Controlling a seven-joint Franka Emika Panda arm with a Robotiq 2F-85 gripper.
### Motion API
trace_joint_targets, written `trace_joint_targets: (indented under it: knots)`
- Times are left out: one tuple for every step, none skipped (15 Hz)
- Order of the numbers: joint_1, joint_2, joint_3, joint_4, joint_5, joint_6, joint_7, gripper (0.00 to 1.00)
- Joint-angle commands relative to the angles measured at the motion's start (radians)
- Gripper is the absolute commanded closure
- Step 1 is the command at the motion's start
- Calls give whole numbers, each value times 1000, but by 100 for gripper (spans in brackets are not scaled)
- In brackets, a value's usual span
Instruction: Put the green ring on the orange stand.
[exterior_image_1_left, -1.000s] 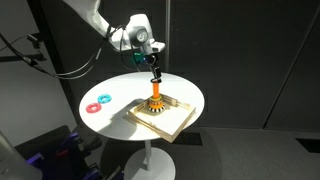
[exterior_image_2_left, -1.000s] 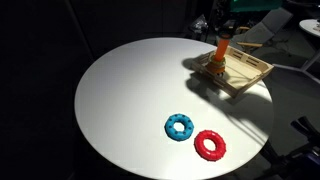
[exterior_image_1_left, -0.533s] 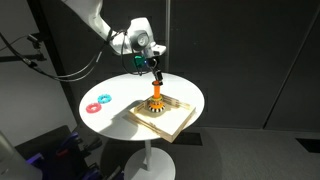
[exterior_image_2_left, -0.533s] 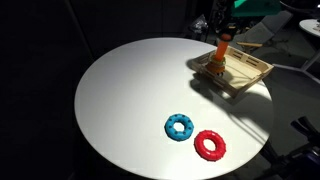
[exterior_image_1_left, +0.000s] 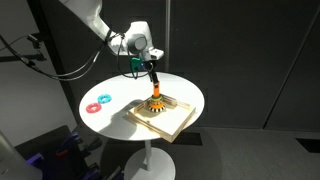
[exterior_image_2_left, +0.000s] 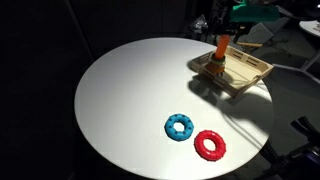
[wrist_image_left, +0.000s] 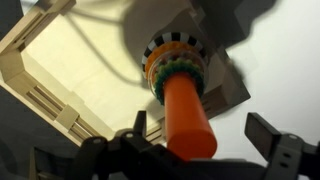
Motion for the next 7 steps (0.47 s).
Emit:
trace_joint_targets:
  knots:
    - [-33,-47,45,-35,67,-43,-77,0]
    - [-38,-52,52,-39,83,-50,-93,0]
    - [-41,-57,54,-40,96,-60,-102,0]
    - [-17,-14,34,-10,63,-35,-57,0]
    - [-19,-18,37,-11,72,-41,-65,0]
    - [-20,-20,39,-12,73,-44,-66,0]
    - [-21,-22,39,-13,73,-45,-66,0]
